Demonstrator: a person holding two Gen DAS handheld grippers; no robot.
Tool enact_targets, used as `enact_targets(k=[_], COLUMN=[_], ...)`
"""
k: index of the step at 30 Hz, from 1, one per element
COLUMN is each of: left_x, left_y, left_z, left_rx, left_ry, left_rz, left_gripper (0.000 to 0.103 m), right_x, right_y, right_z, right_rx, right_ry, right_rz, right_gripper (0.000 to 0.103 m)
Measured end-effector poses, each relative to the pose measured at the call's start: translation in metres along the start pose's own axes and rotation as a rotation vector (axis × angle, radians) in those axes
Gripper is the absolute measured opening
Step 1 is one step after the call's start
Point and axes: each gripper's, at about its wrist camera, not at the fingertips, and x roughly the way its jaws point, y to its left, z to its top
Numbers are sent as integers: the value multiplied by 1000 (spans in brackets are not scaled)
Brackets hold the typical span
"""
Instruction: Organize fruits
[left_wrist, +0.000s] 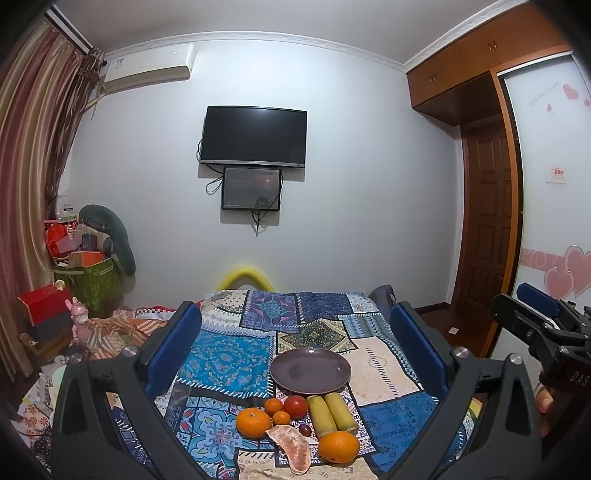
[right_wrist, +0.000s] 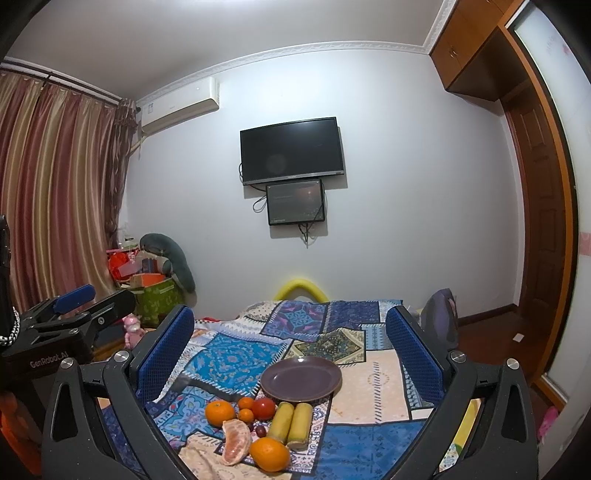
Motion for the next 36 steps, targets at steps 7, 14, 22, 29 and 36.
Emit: enact_targets(k=[7,14,22,29,36], left_x=[0,0,2,9,25], left_y=[-1,-4,-3,-2,-3], left_z=[0,2,1,-5,-24], left_rx=[0,7,8,33,115], left_ry=[2,0,6,35,93], left_rz=[-6,-8,-6,-2,9], left_gripper=[103,103,103,103,103], right_x=[0,0,2,7,34], right_y=[-1,-1,-2,-1,-3], right_z=[-2,-2,-2,-7,-31], right_rx=[3,4,2,-12,-51], right_ry=[-2,-1,-1,11,125], right_rz=[1,8,11,9,24], right_gripper=[103,103,103,103,103])
